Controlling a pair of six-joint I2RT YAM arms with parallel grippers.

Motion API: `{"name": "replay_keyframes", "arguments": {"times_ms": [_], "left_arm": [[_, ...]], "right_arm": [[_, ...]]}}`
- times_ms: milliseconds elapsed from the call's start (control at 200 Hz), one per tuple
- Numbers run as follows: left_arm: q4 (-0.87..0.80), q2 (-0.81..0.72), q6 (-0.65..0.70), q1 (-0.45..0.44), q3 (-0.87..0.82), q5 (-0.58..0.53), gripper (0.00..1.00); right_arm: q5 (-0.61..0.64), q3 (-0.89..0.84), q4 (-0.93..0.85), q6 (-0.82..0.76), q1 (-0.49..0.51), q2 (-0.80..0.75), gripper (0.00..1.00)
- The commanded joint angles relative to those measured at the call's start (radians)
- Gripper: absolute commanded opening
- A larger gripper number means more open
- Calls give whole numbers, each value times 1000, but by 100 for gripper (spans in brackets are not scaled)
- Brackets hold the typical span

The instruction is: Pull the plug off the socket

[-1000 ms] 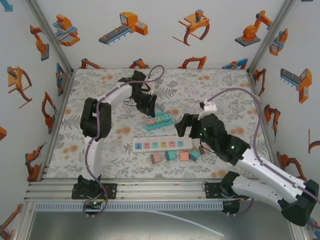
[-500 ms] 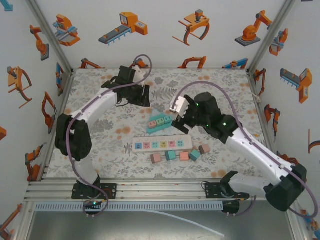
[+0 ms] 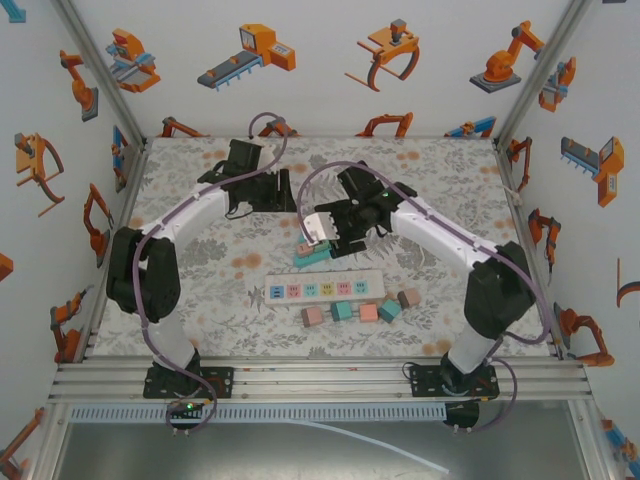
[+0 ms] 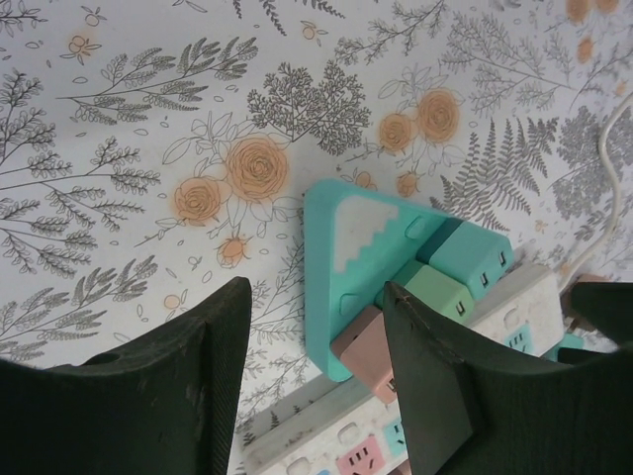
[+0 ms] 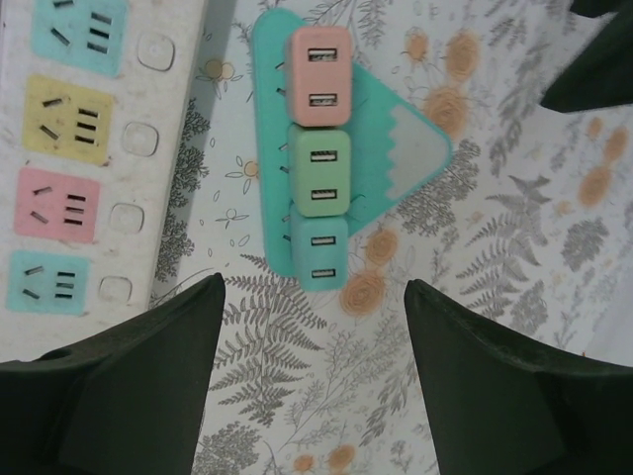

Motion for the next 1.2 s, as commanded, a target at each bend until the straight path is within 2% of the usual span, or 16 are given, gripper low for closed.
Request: {"name": "replay_keyframes", "arguments": {"times_ms": [0, 275, 476, 686, 966, 1192], "left_arm": [[34, 31, -52, 4, -11, 41, 55], [34, 86, -57, -15, -3, 56, 54], [68, 134, -123, -35, -12, 43, 52], [95, 199, -152, -48, -1, 118, 52], [33, 256, -127, -78, 40, 144, 48], [-90, 316, -5, -105, 113, 178, 48]], "right_arm": [[-18, 51, -49, -95, -18, 65, 63], [-18, 55, 35, -97, -27, 188, 50], [-39, 47, 61, -93, -27, 231, 37], [-37, 36, 78, -87, -27, 223, 27], [-25, 12, 140, -20, -27, 196, 24], [-26, -13, 178, -1, -25, 185, 25]]}}
